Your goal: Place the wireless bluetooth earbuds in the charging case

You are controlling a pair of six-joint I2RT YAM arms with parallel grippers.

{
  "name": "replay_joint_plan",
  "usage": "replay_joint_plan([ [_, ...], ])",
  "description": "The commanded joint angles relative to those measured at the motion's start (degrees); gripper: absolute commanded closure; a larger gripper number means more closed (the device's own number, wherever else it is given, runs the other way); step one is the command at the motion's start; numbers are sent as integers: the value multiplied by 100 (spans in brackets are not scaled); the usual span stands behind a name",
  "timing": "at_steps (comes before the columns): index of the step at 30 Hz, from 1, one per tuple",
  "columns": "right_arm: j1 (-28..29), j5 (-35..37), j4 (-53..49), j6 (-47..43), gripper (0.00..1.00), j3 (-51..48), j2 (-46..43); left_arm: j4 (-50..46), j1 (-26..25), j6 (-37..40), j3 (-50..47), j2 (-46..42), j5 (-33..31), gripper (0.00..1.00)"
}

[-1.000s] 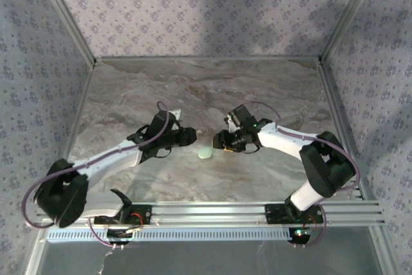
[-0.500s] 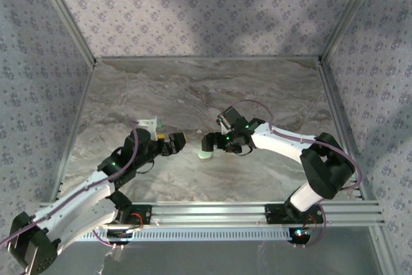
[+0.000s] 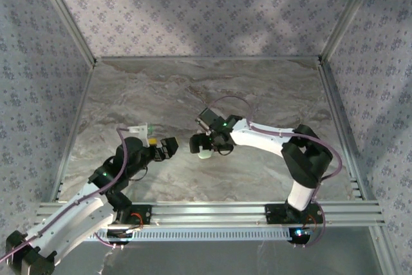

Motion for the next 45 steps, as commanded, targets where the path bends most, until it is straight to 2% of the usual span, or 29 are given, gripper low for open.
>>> replay_joint_plan([
  [1,142,601,-665,362,0,382,280,-92,44,85,-90,-129,-98,0],
  [9,327,1158,-1665,781,1,1150,944,-114,76,95,-161,-239,-97,0],
  [20,404,781,-1571,858,11,1287,1337,-61,104,94,-188,-228,-55,0],
  [27,408,690,-1559,867,21,1317,1432,-44,112,85,-205,-228,-53,0],
  [38,398,804,-1746,917,46,1407,1399,-18,135,94,-205,-228,-31,0],
  [45,161,1015,-1946,813,47,1386,1113,-2,156,121,-188,-228,-28,0],
])
